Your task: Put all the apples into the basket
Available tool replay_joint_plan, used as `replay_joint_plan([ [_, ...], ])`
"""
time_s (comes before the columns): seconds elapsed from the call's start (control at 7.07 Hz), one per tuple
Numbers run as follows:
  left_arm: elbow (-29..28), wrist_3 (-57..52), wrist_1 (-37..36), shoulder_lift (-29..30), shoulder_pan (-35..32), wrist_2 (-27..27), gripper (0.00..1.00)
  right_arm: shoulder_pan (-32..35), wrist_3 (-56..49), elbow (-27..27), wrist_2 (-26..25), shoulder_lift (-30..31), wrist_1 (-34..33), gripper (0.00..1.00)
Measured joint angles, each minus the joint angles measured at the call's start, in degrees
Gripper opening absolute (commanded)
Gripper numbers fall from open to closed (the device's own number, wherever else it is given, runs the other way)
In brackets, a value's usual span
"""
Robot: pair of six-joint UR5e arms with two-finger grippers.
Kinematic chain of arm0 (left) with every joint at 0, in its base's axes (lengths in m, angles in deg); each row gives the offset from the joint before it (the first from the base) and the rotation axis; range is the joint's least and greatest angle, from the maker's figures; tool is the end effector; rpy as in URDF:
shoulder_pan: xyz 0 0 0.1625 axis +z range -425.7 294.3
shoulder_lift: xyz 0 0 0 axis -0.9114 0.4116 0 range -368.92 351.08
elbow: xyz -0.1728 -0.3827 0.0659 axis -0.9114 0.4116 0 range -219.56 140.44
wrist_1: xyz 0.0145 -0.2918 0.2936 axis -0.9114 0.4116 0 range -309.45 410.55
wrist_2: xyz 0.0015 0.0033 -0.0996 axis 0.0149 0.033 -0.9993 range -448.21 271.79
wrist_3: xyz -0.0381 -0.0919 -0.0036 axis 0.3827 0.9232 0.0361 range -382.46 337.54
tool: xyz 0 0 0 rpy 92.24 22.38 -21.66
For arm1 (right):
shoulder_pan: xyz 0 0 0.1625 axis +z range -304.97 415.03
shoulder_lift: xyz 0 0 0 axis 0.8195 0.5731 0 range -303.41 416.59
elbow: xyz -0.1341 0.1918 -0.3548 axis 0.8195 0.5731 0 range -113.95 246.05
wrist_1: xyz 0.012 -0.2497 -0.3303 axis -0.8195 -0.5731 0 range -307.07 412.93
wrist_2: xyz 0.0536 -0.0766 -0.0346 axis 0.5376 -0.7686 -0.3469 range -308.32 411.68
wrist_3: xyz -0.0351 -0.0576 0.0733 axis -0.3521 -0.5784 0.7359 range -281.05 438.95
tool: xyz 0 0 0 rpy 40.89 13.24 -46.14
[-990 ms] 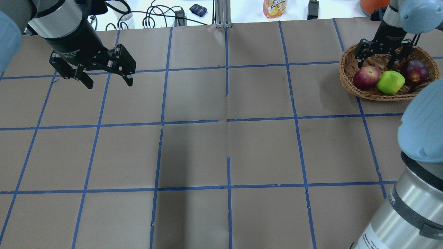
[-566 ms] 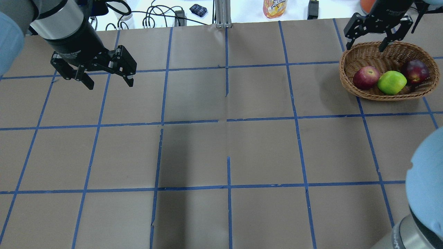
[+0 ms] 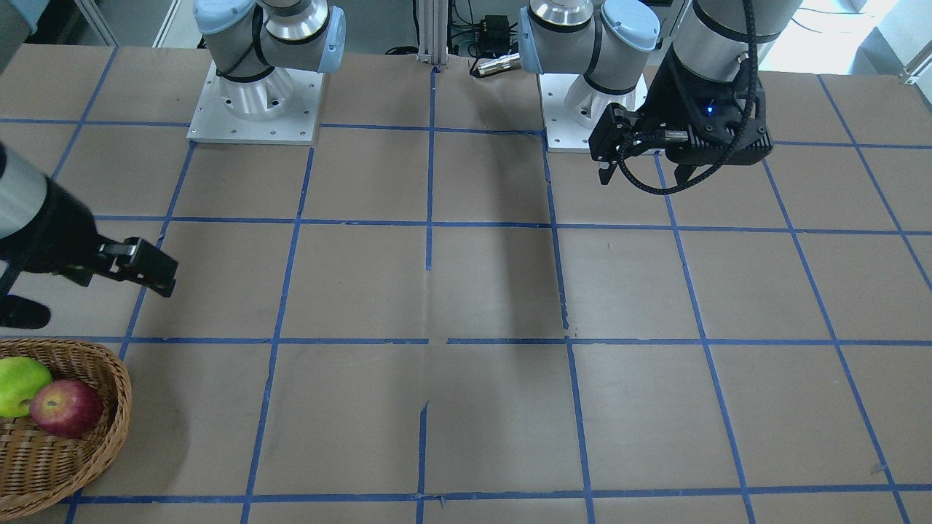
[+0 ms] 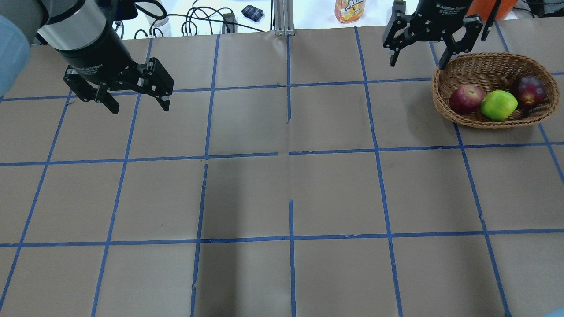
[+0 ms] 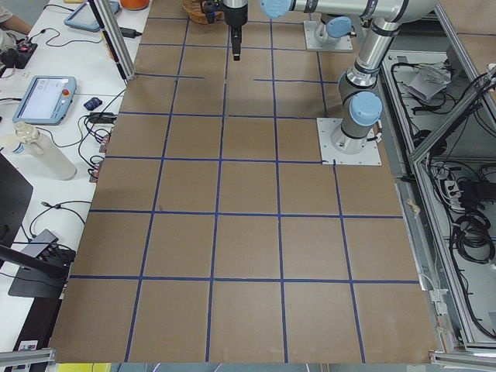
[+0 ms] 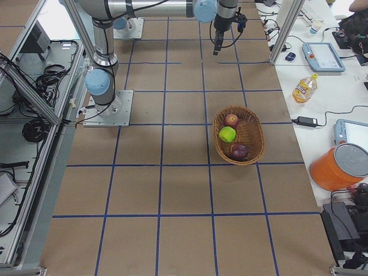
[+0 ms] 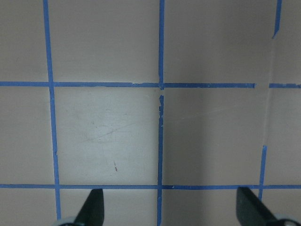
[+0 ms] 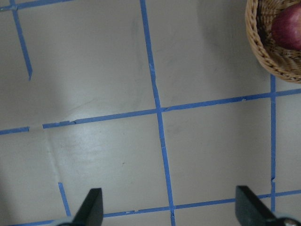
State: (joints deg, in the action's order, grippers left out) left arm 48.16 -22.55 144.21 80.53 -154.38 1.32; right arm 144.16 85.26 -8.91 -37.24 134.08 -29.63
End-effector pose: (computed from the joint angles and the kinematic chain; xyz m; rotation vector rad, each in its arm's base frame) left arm -0.1230 -0.4888 0.5060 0.0336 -3.1329 -0.0225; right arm 0.1263 -0.5767 0.4871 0.1971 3.1178 0.1351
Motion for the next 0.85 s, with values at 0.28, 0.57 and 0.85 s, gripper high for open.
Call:
replay_joint_plan([
  [0.28,0.0,0.0,0.0,0.0,0.0,0.0,1.00,1.1,0.2,-6.5,0.1,4.7,-1.2,1.00],
  [0.57,-0.1,0.0,0.0,-0.1,0.0,0.0,1.00,0.6,-2.1,-12.5,-0.2,8.6,-3.3,1.00],
  [0.85,0.0,-0.1,0.0,-0.1,0.0,0.0,1.00,-0.4,-5.8,-13.7,-0.2,9.8,-4.1,1.00],
])
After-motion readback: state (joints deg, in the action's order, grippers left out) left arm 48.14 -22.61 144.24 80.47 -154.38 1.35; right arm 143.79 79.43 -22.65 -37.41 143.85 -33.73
